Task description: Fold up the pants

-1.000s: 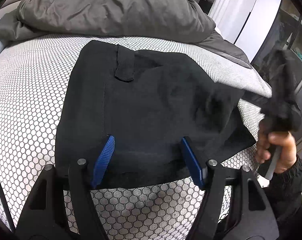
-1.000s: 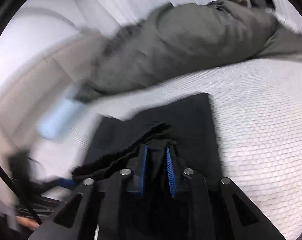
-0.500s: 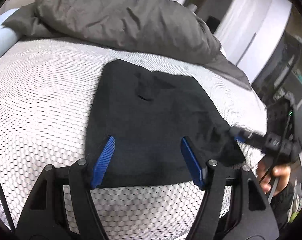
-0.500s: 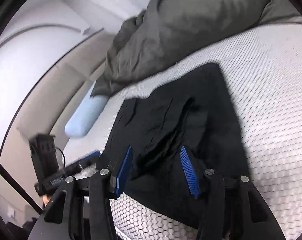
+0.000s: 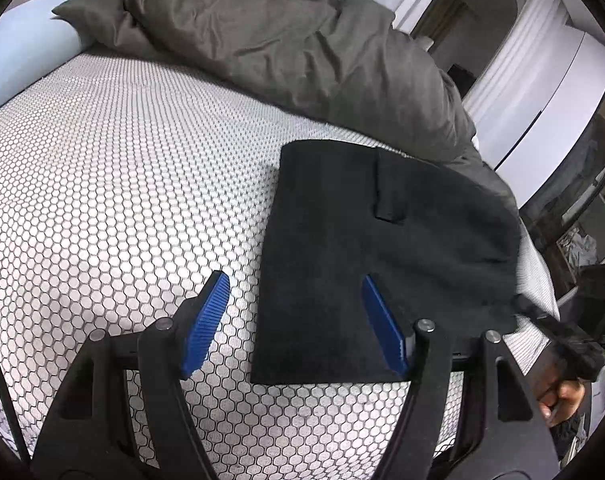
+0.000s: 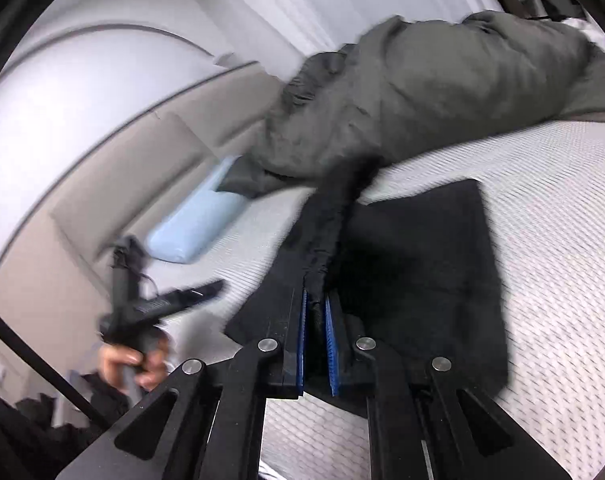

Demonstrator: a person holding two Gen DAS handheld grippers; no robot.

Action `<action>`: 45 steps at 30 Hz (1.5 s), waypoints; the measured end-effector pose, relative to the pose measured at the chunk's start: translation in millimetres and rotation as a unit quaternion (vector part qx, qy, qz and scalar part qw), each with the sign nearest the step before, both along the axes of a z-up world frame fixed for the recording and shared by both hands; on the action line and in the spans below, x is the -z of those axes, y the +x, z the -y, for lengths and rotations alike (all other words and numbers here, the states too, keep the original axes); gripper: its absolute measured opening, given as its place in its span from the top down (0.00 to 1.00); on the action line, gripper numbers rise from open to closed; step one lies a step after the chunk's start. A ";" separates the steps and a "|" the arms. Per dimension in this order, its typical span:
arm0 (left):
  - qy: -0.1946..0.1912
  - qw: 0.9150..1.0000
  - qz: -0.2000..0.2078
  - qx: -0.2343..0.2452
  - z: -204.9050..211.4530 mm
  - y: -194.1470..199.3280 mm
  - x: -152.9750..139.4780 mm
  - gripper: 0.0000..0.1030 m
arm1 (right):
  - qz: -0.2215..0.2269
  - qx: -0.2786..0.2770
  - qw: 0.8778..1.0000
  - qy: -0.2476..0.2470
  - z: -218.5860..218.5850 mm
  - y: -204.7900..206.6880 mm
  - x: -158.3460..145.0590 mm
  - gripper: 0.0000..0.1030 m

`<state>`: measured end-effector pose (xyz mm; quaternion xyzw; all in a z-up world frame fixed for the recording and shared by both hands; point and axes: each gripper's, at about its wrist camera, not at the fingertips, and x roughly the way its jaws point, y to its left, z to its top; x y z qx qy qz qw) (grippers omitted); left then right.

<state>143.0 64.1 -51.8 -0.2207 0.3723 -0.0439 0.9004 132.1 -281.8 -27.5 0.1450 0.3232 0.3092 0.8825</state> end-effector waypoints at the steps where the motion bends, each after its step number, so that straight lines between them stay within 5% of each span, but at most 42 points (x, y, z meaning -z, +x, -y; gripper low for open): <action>1: 0.009 1.000 -0.010 0.002 2.7 2.9 3.5 0.36 | -0.033 0.020 0.999 -0.017 6.1 6.9 17.3 0.92; 3: 0.024 0.999 -0.029 0.009 9.7 8.1 9.9 0.36 | -0.101 0.053 0.993 -0.044 15.4 20.3 50.7 0.92; 5: 0.040 0.998 -0.043 0.019 18.6 12.7 14.0 0.36 | -0.122 0.062 0.989 -0.059 19.6 24.0 65.1 0.92; 8: 0.053 0.997 -0.048 0.032 30.8 14.5 14.8 0.36 | -0.078 0.065 0.994 -0.037 23.8 11.5 44.2 0.84; 11: 0.077 0.995 -0.048 0.038 38.6 13.8 15.4 0.36 | -0.044 0.046 0.998 -0.002 20.6 -1.5 27.9 0.51; 13: 0.080 0.995 -0.049 0.040 40.9 14.5 16.1 0.36 | -0.045 0.015 0.999 0.005 6.0 1.0 29.0 0.49; 17: 0.076 0.995 -0.051 0.040 39.7 15.0 17.1 0.36 | -0.090 0.013 0.995 -0.038 -21.4 26.3 49.1 0.57; 20: 0.071 0.996 -0.048 0.038 36.9 15.0 16.8 0.36 | -0.060 0.017 0.997 -0.039 -31.2 22.7 43.4 0.92; 24: 0.057 0.997 -0.033 0.040 38.1 4.6 10.7 0.36 | 0.002 0.005 0.999 -0.033 -30.3 -0.8 17.1 0.93; 30: 0.072 0.994 -0.070 0.034 38.5 10.7 22.7 0.36 | -0.099 0.009 0.991 -0.087 -26.8 16.8 66.4 0.92; 32: 0.071 0.995 -0.067 0.035 37.9 6.5 22.3 0.36 | -0.087 0.008 0.994 -0.062 -21.6 15.1 56.2 0.85; 33: 0.073 0.994 -0.065 0.040 39.2 4.7 20.9 0.36 | -0.072 0.014 0.996 -0.051 -17.5 12.6 48.4 0.74; 34: 0.075 0.994 -0.064 0.043 41.7 5.9 20.6 0.36 | -0.047 0.032 0.998 -0.038 -10.4 8.7 37.9 0.51; 36: 0.083 0.993 -0.064 0.046 48.0 7.7 21.4 0.35 | -0.012 0.056 0.998 -0.019 -0.1 9.2 23.7 0.33; 41: 0.074 0.994 -0.068 0.048 48.5 11.0 22.2 0.34 | -0.063 0.064 0.996 -0.027 -8.9 61.4 26.6 0.34; 45: 0.066 0.994 -0.071 0.050 45.1 15.4 27.4 0.33 | -0.102 0.090 0.988 -0.067 -17.1 89.3 47.4 0.68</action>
